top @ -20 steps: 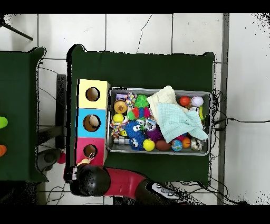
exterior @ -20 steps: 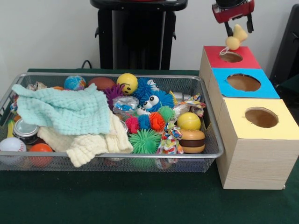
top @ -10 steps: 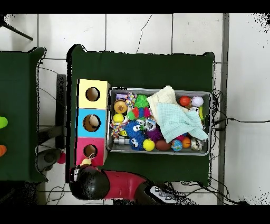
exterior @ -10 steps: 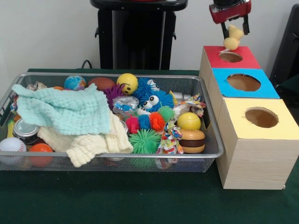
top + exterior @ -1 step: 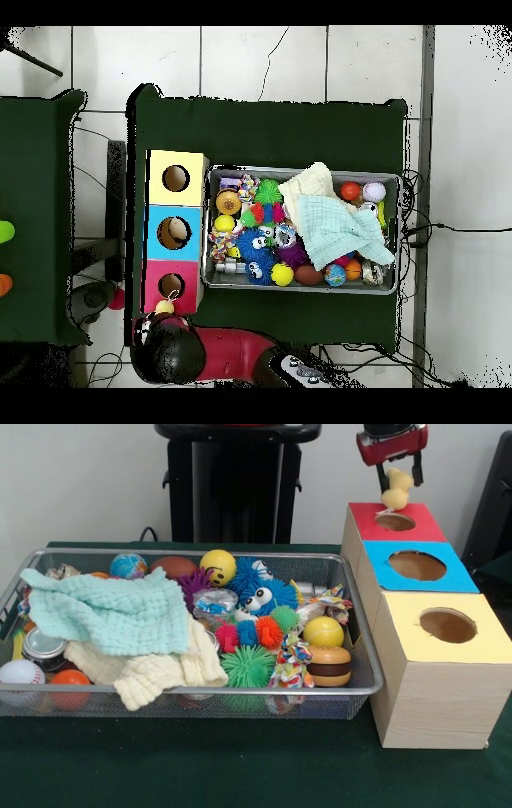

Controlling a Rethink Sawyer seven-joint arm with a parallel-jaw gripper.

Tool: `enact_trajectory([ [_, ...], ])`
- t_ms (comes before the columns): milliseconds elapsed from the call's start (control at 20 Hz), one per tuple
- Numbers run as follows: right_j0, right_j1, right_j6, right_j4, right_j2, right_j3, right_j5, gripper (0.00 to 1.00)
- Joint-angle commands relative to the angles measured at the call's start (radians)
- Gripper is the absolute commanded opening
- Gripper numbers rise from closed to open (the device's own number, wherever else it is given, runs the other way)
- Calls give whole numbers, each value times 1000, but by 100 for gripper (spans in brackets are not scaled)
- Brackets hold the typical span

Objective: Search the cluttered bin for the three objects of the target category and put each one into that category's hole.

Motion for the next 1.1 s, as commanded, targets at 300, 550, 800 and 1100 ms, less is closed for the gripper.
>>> enact_trajectory([
  [300,8,-6,190,-30,-74,-133,-136,0],
  [550,4,-8,198,-28,-69,-131,-120,0],
  [800,15,-18,195,-35,-86,-140,-147,0],
  [1100,13,-14,205,-52,-83,-144,-192,0],
])
